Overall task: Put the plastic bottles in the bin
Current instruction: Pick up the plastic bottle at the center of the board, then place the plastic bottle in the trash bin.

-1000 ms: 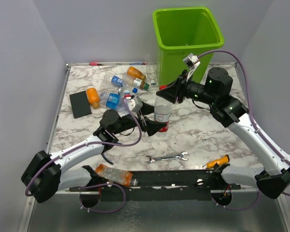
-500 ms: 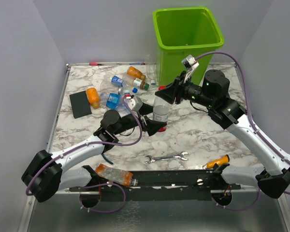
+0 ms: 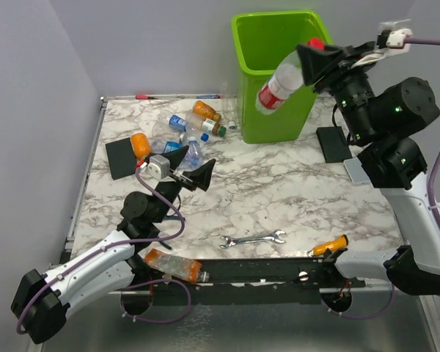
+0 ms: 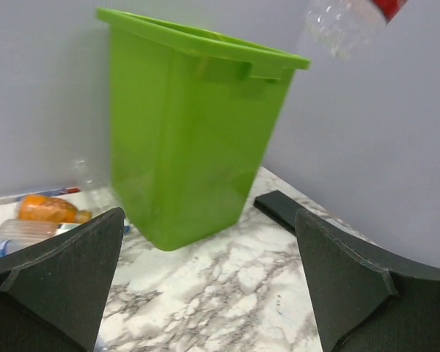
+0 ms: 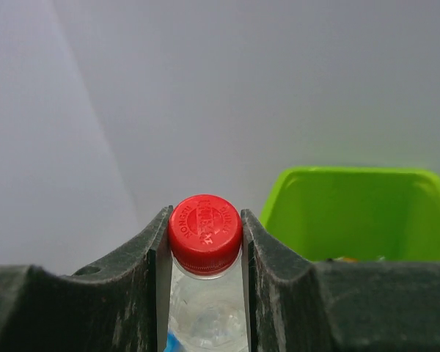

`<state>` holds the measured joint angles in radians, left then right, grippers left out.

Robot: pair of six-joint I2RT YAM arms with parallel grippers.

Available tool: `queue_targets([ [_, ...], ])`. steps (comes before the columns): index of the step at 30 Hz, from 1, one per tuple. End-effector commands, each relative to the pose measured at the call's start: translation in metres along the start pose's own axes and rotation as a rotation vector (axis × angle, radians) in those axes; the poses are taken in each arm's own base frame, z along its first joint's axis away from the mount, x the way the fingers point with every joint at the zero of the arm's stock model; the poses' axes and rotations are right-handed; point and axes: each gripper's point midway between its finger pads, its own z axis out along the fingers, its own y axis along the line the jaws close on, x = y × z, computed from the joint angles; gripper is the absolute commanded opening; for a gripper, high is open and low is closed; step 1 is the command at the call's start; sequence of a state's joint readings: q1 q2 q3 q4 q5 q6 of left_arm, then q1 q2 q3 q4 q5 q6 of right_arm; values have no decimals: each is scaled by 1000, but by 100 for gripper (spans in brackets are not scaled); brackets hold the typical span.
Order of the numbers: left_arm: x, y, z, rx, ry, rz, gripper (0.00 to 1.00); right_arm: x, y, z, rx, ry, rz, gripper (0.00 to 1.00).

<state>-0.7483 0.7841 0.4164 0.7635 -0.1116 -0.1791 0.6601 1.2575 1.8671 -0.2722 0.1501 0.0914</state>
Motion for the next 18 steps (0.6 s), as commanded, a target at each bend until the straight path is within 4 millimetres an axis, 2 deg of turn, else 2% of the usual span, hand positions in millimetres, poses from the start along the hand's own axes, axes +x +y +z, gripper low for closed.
queue_targets([
  [1,2,37,-7,-194,-8,49,99,-46,-60,5,343,-304,-73,0],
  [2,4,40,-7,-212,1,50,99,-65,-64,0,368,-411,-84,0],
  [3,6,43,-7,-226,11,49,99,-70,-68,0,389,-484,-102,0],
  [5,10,50,-7,-272,31,52,99,-91,-74,2,433,-611,-135,0],
  [8,10,55,-8,-301,33,53,99,-98,-86,32,515,-622,-219,0],
  [9,9,56,-9,-304,31,52,99,-88,-95,50,539,-608,-246,0],
  [10,9,55,-9,-304,29,52,99,-89,-104,58,558,-607,-256,0],
  [13,10,56,-10,-306,31,57,99,-63,-139,92,561,-512,-255,0],
  [16,9,56,-10,-304,33,70,99,-29,-175,112,574,-418,-212,0],
  [18,9,56,-10,-300,34,72,99,0,-192,121,579,-349,-179,0],
])
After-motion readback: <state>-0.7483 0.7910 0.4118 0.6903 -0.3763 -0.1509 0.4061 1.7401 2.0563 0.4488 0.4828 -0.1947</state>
